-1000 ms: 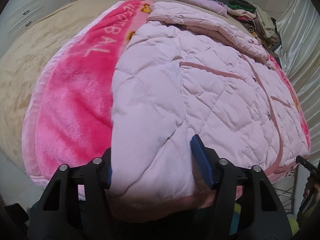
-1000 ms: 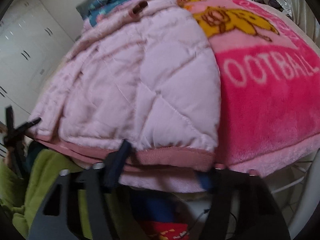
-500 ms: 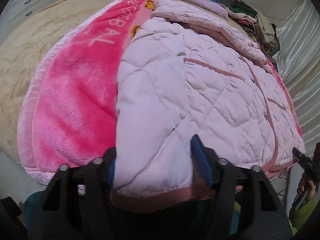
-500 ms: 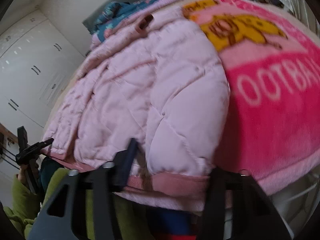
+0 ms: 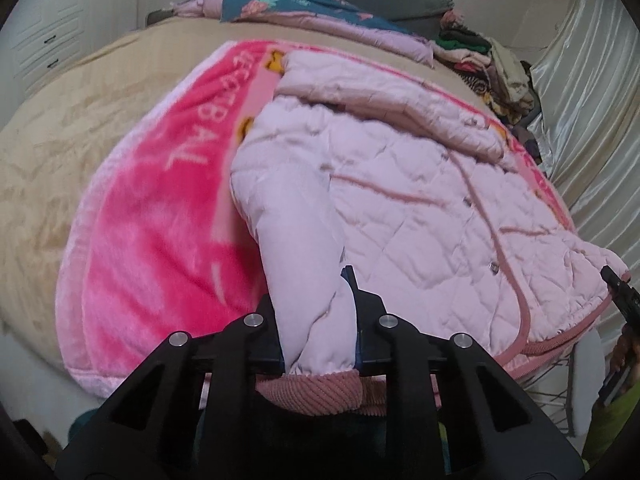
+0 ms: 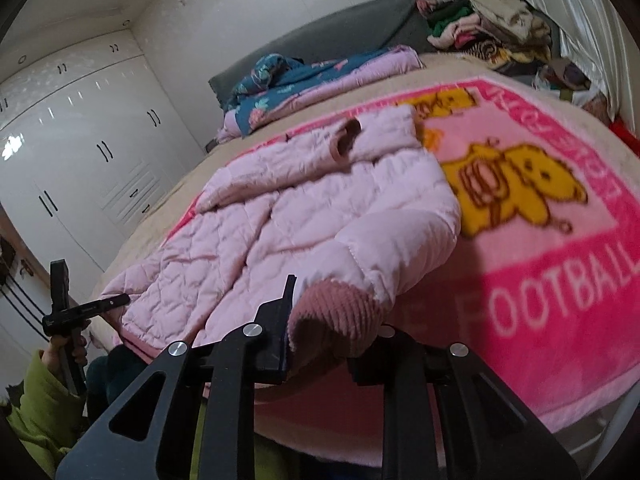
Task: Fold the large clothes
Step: 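Lift the hem with both grippers and carry it toward the collar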
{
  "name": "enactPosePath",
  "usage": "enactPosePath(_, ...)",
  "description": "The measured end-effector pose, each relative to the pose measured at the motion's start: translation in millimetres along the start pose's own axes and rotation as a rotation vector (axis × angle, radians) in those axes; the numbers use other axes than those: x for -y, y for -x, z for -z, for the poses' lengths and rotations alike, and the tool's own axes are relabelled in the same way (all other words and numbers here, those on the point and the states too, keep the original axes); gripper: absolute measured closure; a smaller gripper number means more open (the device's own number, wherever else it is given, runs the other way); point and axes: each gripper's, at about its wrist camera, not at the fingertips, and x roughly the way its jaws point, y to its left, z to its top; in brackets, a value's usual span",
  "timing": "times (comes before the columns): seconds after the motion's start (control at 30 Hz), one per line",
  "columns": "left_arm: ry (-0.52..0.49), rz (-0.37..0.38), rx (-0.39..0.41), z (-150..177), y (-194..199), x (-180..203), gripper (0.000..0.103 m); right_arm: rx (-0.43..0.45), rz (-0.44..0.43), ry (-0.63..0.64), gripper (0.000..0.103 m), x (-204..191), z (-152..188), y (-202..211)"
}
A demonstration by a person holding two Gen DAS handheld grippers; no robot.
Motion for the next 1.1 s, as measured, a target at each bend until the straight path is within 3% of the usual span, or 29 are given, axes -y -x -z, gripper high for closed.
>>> enactPosePath(0.23, -0.016, -0.014, 0.078, -29.2, 11.8, 10.5, 0.09, 0.041, -0.004, -0.02, 0.084, -2.7, -24.2, 2.6)
enactPosePath(1.1, -0.055, -0.028, 0.207, -111.6, 22.6, 32.8, 0.09, 0.153, -0.001, 0.008, 0.084, -16.3, -102.9, -3.9)
